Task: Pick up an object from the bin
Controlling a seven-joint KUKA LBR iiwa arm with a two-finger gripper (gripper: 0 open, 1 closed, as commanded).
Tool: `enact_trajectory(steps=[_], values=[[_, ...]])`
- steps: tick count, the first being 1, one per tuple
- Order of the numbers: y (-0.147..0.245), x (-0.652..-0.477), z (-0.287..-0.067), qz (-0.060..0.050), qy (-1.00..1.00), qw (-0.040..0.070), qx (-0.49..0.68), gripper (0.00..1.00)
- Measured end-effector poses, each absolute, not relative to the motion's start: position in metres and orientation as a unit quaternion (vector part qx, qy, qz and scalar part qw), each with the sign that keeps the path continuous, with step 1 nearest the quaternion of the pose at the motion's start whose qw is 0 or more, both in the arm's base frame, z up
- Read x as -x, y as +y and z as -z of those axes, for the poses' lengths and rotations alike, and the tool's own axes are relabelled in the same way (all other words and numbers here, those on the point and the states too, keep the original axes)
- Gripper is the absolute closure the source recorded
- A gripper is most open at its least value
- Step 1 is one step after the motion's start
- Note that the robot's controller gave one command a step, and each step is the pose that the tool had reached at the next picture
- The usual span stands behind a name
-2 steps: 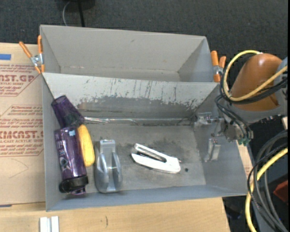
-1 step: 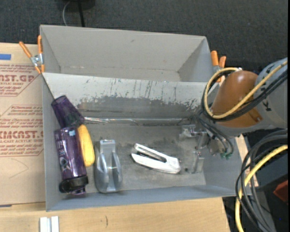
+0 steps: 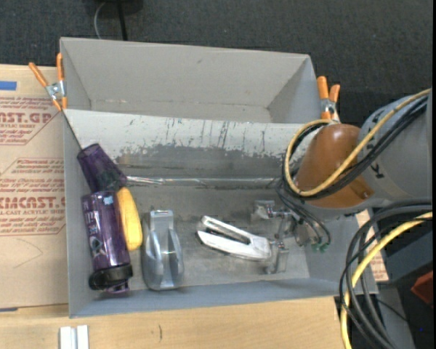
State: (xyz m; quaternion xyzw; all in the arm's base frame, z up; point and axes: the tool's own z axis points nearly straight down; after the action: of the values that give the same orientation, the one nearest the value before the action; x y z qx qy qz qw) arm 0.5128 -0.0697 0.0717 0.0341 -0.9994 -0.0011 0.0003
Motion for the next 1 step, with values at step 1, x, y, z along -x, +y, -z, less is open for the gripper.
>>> enact_trajectory(steps=[1], values=[[-0.0565, -0.5099, -0.0712, -0.001, -0.995, -0.001, -0.101, 0.00]])
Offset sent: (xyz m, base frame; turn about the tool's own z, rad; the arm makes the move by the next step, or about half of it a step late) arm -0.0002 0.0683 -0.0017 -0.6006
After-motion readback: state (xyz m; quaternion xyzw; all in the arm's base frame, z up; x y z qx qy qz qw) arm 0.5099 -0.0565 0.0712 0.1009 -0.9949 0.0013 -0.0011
